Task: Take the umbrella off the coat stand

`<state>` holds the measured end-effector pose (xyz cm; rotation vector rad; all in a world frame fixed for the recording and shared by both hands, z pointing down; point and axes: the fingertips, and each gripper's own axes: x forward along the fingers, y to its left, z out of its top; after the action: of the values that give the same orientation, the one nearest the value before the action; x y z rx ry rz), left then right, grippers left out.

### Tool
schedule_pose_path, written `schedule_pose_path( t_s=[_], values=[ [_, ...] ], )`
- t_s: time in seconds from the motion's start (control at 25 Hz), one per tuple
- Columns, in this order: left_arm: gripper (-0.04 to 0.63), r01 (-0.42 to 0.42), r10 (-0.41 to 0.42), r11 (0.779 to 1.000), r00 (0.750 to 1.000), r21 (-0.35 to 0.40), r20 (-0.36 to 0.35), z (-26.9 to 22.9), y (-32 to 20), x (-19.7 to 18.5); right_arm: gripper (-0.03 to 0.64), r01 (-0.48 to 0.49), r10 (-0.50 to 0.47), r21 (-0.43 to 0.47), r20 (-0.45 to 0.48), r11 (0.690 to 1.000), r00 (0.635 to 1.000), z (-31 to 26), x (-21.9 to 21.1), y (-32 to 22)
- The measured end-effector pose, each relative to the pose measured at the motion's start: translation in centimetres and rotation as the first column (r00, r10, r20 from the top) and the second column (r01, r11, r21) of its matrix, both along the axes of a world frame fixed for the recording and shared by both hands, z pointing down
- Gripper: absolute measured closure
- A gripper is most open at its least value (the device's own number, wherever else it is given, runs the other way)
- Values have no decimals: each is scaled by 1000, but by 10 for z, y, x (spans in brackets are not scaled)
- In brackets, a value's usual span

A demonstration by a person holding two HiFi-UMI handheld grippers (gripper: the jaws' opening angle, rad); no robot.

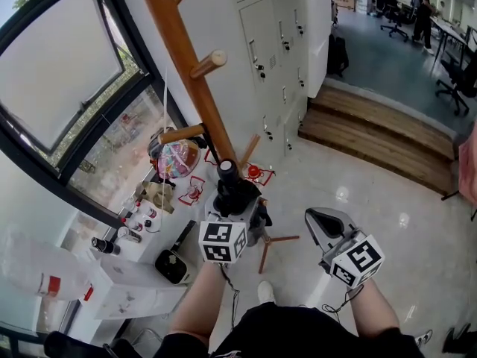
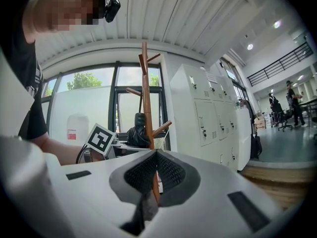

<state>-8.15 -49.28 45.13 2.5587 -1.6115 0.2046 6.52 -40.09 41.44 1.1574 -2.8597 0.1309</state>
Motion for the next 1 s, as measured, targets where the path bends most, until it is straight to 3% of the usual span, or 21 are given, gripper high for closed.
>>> schedule_pose_path(
  t_s=[0.28,0.36,0.6,1.0],
  values=[
    [288,-9,9,1000,1000,-6,17,1,0,2,563,-11,11,-8,12,1000,1000,1,5,2],
    [328,-6,6,1000,1000,1,28,-1,0,1,563,-13,14,-8,13,1000,1000,0,6,2],
    [344,2,-3,1000,999,24,40,-14,4,-2,563,-9,9,-1,16,1000,1000,-2,7,6],
    [347,-8,8,999,1000,52,12,-43,12,-4,563,6,-7,12,25,1000,1000,-6,5,13]
  ],
)
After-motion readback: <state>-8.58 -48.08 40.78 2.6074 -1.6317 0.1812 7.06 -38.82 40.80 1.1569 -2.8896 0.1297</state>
